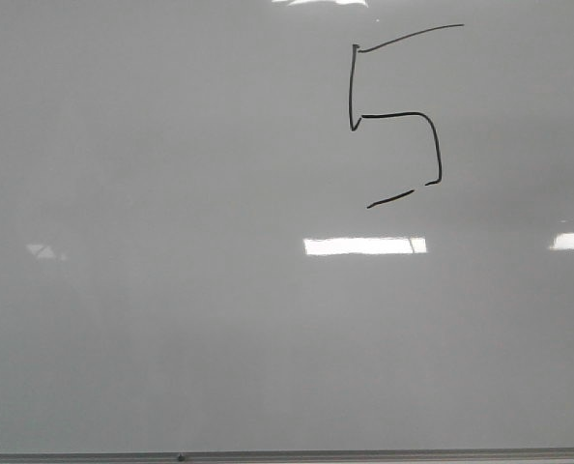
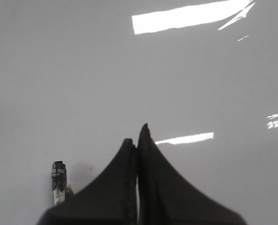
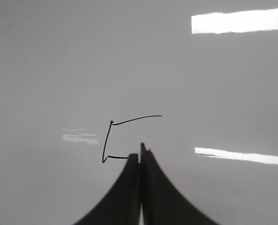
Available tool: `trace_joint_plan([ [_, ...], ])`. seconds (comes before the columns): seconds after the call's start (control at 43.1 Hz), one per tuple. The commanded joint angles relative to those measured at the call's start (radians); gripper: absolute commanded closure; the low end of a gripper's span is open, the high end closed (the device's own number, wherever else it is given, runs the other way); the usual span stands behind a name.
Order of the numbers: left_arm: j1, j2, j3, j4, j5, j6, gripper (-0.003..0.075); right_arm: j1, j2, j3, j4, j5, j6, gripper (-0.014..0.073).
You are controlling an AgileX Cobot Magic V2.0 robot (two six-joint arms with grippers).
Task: Write number 5 on whiteboard
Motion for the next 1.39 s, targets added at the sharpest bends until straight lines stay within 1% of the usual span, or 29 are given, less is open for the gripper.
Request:
trace_joint_plan([
  [0.0, -0.008, 0.010, -0.026, -0.012, -0.087, 0.000, 0.0741, -0.007, 0.010, -0.026, 0.007, -0.076, 0.001, 0.0653],
  [0.278, -0.008, 0.010, -0.026, -0.012, -0.087, 0.000, 0.0741, -0.007, 0.010, -0.026, 0.007, -0.076, 0.001, 0.0653],
  [0.417, -0.008, 0.010, -0.015, 0.021, -0.096, 0.000, 0.0741, -0.007, 0.010, -0.026, 0.007, -0.076, 0.001, 0.0653],
  [0.44, 0.060, -0.176, 0.224, 0.096, -0.112, -0.165, 0.0741, -0.007, 0.010, -0.026, 0.007, -0.076, 0.001, 0.0653],
  [0.487, 0.076, -0.215, 0.264, 0.093, -0.112, -0.165, 0.0741, -0.007, 0.010, -0.026, 0.007, -0.076, 0.001, 0.0653],
  [0.626, 0.099, -0.210, 0.349, 0.077, -0.124, -0.165, 0.0741, -0.007, 0.010, -0.026, 0.007, -0.074, 0.001, 0.0653],
  [0.719, 0.099, -0.210, 0.399, 0.077, -0.163, -0.165, 0.0741, -0.007, 0.010, -0.026, 0.007, -0.074, 0.001, 0.0653],
  [0.788, 0.099, -0.210, 0.400, 0.077, -0.127, -0.165, 0.0741, -0.007, 0.010, -0.026, 0.007, -0.074, 0.001, 0.0653],
  [1.368, 0.099, -0.208, 0.400, 0.077, -0.134, -0.165, 0.0741, -0.007, 0.010, -0.026, 0.007, -0.073, 0.001, 0.0653],
])
